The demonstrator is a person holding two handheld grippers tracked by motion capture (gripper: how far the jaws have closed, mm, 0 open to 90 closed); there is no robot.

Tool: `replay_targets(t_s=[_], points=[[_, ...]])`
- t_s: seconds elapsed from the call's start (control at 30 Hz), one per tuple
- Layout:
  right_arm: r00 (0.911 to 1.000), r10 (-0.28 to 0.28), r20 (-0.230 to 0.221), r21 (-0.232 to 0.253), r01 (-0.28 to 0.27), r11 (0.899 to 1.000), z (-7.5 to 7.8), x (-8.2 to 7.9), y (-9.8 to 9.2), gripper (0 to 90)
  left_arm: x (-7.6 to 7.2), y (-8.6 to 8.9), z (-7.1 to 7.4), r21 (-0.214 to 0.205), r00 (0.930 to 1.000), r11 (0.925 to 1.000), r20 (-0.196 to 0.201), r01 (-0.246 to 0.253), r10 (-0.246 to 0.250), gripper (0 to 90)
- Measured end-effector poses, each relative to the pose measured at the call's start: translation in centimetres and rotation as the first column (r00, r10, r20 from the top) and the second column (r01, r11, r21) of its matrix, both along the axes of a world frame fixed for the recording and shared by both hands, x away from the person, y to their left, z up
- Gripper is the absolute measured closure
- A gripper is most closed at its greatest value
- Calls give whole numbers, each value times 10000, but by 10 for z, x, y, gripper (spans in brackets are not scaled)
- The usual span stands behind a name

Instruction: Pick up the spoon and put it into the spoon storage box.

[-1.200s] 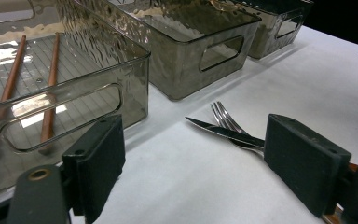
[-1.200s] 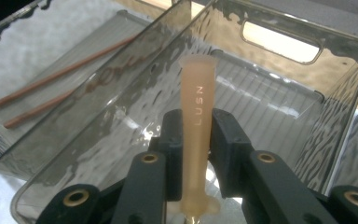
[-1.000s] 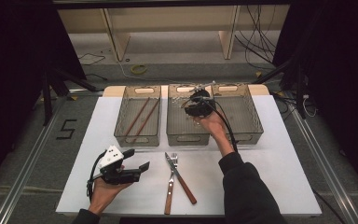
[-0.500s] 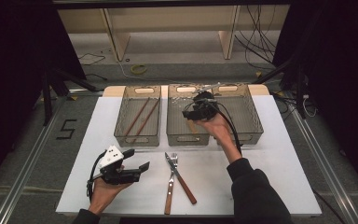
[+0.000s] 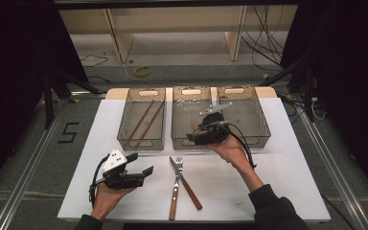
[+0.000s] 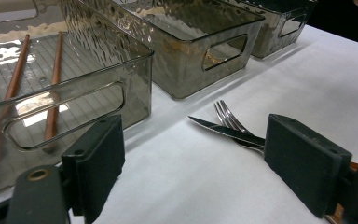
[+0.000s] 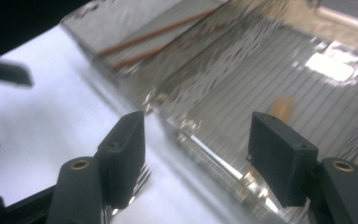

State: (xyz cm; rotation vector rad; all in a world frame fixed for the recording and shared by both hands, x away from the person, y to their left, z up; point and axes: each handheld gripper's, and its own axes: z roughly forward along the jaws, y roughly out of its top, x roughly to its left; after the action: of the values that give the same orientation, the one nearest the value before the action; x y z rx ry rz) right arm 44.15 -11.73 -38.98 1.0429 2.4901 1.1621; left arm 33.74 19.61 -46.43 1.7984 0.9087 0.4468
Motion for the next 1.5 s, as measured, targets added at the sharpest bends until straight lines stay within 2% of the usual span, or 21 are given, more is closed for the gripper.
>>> replay_targets(t_s=[0.13,0.23,0.3,0.4,0.67,1.1,1.4,1.5], points=[[9999,114,-78,-42,-114,9999,-7,-16,0,356,0,0,0,28,10000,10000,-16,-7,7,194],[9998,111,-175,113,-109,9999,-13,-27,0,357,1,0,0,14,10000,10000,-31,-29,29,194],[9997,185,-145,-25,-185,9998,-17,-33,0,356,1,0,-1,38,10000,10000,-31,-43,43,194],[9984,349,-442,-178,-358,9992,-21,-39,0,346,0,1,0,53,10000,10000,2,-28,28,194],[9936,823,-767,-553,-867,9947,-32,-59,4,334,0,1,0,19,10000,10000,8,-49,49,193],[9866,989,-1297,-812,-1100,9906,-44,-70,4,320,0,1,0,5,10000,10000,7,-79,79,193],[9816,1198,-1486,-1172,-1377,9835,-51,-75,7,319,0,1,0,3,10000,10000,19,-77,77,193],[9789,1343,-1542,-1363,-1557,9784,-52,-78,9,320,1,0,0,-19,10000,10000,3,-72,72,193]])
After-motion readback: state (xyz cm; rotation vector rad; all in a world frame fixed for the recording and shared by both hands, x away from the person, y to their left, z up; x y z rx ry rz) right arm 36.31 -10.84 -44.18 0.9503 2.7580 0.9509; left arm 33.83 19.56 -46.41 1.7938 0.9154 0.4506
